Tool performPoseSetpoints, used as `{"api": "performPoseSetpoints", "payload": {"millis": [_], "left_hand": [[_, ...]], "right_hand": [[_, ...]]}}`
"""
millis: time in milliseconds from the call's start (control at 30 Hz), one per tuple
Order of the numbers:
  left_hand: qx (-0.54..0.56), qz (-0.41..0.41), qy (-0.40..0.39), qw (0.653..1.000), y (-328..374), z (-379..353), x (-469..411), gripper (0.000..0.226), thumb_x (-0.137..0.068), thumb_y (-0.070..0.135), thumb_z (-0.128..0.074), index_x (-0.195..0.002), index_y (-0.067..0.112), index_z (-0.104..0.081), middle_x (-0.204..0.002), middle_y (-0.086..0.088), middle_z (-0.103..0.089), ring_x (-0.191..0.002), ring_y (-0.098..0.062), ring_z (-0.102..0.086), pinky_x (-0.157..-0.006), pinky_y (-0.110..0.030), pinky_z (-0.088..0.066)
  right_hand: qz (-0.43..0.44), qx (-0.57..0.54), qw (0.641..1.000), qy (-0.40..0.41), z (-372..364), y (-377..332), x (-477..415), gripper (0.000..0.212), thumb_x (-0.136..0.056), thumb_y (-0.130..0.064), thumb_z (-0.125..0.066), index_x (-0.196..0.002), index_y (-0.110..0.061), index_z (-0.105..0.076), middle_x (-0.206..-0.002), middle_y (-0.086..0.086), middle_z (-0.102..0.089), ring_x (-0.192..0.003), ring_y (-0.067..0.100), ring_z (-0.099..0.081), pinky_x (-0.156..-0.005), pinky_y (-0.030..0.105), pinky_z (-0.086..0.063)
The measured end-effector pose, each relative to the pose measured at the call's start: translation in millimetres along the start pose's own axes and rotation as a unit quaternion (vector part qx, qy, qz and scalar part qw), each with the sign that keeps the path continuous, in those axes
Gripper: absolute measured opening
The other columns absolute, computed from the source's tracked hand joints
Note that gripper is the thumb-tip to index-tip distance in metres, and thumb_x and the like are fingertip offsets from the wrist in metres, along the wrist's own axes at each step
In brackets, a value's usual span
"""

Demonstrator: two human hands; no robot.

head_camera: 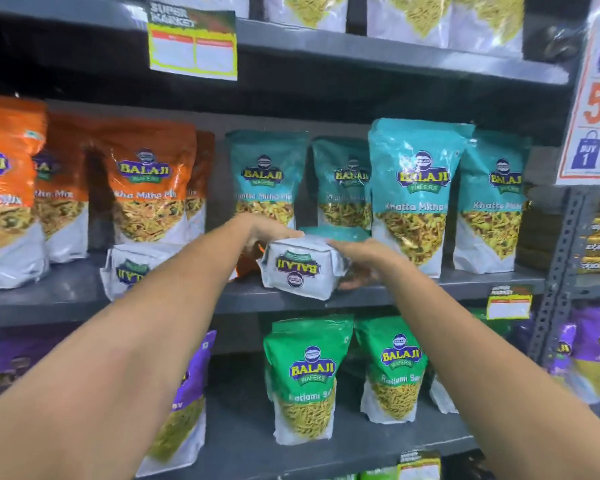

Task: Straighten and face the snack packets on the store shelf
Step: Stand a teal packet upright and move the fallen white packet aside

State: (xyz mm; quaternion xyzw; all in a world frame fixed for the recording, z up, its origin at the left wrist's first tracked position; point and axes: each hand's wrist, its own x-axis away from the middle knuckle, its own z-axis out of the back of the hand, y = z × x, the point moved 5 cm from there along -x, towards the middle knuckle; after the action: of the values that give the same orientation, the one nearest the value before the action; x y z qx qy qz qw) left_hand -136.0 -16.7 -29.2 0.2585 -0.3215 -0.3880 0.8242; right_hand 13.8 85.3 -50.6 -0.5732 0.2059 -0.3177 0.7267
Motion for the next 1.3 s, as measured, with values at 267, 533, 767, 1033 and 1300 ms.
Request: {"api": "performPoseSetpoints", "payload": {"millis": [267,533,767,1033,1300], "left_hand": [[0.105,-0.059,0.070,0.990,-4,19,17,0.023,-0.077,0.034,-0.073,-0.076,0.017,-0.059,-0.070,0.000,-0.057,-0.062,-0.012,-0.050,-0.053,-0.022,-0.043],[0.109,-0.204,0.192,0.954,20,40,46,0.083,-0.052,0.028,-0.090,-0.122,0.014,-0.048,-0.114,-0.002,-0.062,-0.095,-0.017,-0.062,-0.071,-0.028,-0.049],[0.122,-0.244,0.294,0.916,-17,28,28,0.094,-0.049,0.019,-0.093,-0.126,0.016,-0.039,-0.130,-0.001,-0.056,-0.115,-0.018,-0.055,-0.101,-0.035,-0.044],[0.041,-0.191,0.393,0.898,-34,33,23,0.093,-0.037,0.048,-0.091,-0.112,0.017,-0.046,-0.111,0.001,-0.062,-0.097,-0.018,-0.059,-0.083,-0.037,-0.050],[0.074,-0.278,0.346,0.893,-31,14,7,0.027,-0.071,-0.001,-0.063,-0.076,0.024,-0.054,-0.075,0.005,-0.060,-0.067,-0.009,-0.056,-0.065,-0.012,-0.047]], "right_hand": [[0.085,-0.037,0.995,0.039,3,-4,24,0.049,-0.081,-0.015,-0.072,-0.118,-0.003,-0.042,-0.090,0.010,-0.062,-0.062,0.020,-0.067,-0.057,0.039,-0.060],[0.272,-0.009,0.958,0.090,18,-25,25,0.060,-0.078,-0.005,-0.073,-0.129,-0.004,-0.042,-0.120,0.020,-0.060,-0.102,0.031,-0.062,-0.087,0.047,-0.054],[0.324,0.039,0.943,0.060,-1,-17,-9,0.063,-0.077,-0.003,-0.073,-0.130,-0.006,-0.038,-0.130,0.016,-0.056,-0.120,0.027,-0.053,-0.099,0.041,-0.046],[0.252,-0.071,0.965,0.003,-8,-1,-40,0.049,-0.089,-0.041,-0.058,-0.129,-0.017,-0.042,-0.133,0.005,-0.052,-0.118,0.018,-0.051,-0.085,0.023,-0.044],[0.236,-0.147,0.960,0.026,-5,-2,-48,0.016,-0.088,-0.003,-0.058,-0.076,-0.012,-0.061,-0.077,0.007,-0.060,-0.070,0.015,-0.052,-0.068,0.022,-0.044]]}}
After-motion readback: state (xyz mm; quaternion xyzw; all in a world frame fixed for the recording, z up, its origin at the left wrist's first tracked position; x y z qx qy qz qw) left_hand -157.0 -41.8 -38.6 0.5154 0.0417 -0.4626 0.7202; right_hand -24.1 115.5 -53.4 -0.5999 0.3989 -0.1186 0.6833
